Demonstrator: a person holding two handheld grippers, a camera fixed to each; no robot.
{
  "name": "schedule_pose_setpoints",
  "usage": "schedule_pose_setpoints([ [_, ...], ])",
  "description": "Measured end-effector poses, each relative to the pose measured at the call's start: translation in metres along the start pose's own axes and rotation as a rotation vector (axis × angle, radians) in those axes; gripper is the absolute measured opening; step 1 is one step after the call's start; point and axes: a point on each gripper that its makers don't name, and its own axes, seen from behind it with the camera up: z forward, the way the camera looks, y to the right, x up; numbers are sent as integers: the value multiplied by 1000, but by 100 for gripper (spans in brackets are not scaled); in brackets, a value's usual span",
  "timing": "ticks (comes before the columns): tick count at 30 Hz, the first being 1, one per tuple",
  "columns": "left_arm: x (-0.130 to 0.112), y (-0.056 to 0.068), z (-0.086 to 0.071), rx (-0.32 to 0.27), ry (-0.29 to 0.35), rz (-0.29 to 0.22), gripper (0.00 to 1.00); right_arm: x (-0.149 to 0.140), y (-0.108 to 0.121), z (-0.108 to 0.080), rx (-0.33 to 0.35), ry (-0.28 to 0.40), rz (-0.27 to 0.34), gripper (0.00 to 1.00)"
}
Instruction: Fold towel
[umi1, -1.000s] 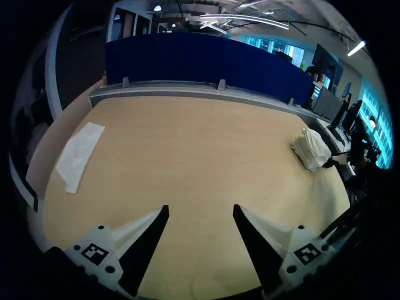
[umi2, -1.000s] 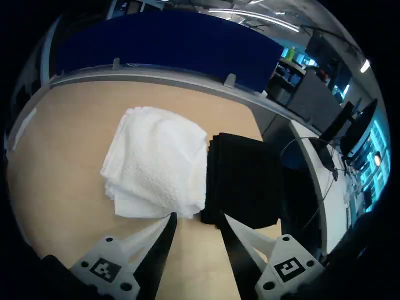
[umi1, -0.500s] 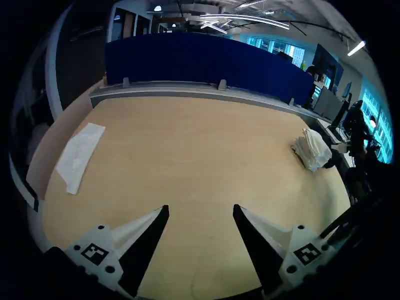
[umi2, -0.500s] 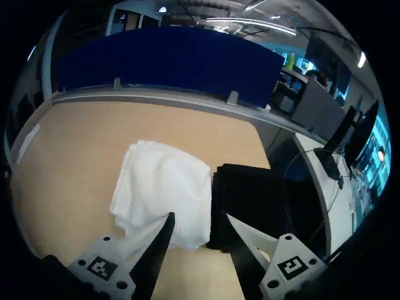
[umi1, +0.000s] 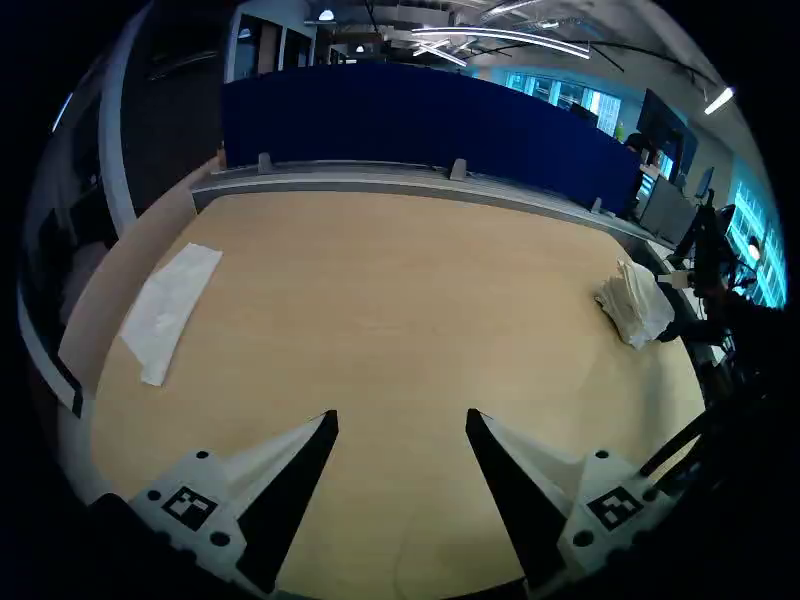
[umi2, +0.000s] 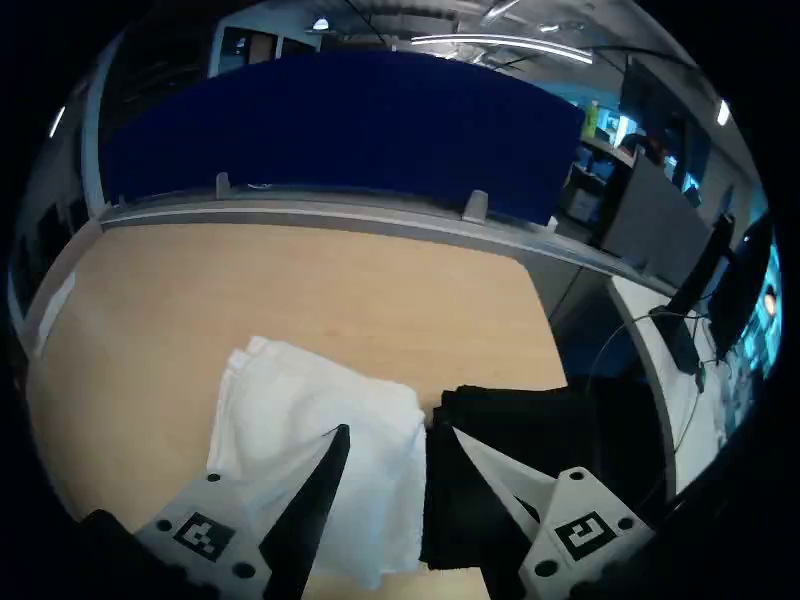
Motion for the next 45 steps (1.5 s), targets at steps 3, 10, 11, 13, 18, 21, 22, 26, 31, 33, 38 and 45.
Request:
schedule_pose_setpoints([
  [3, -2, -1, 0, 10, -7, -3, 95, -3, 0, 10, 10, -18, 1, 70],
  [10, -6, 2, 3, 16, -20, -3, 95, -12, -6, 21, 43, -46, 9, 51],
  [11, -6, 3, 4, 16, -20, -3, 95, -12, -6, 22, 45, -47, 10, 49],
  [13, -5, 4, 5, 13, -20, -1, 95, -12, -7, 22, 48, -46, 12, 43],
  [18, -3, 6, 7, 10, -20, 6, 95, -10, -5, 22, 47, -43, 6, 34],
  [21, -4, 5, 8, 10, -21, 8, 95, -9, -4, 22, 40, -37, -9, 32],
  [22, -4, 5, 8, 10, -22, 8, 95, -7, -4, 22, 37, -34, -15, 32],
  [26, -5, 4, 9, 11, -24, 7, 95, 1, -5, 23, 27, -13, -42, 32],
  [31, -4, 2, 9, 13, -23, 7, 95, 14, -6, 26, 14, 20, -79, 31],
  [33, -4, 2, 9, 13, -22, 5, 95, 17, -6, 27, 10, 27, -91, 32],
  [38, -4, 2, 10, 12, -22, 5, 95, 18, -6, 30, -5, 31, -119, 34],
  [45, -3, 1, 11, 9, -23, 5, 95, 19, -11, 30, -1, 31, -128, 58],
])
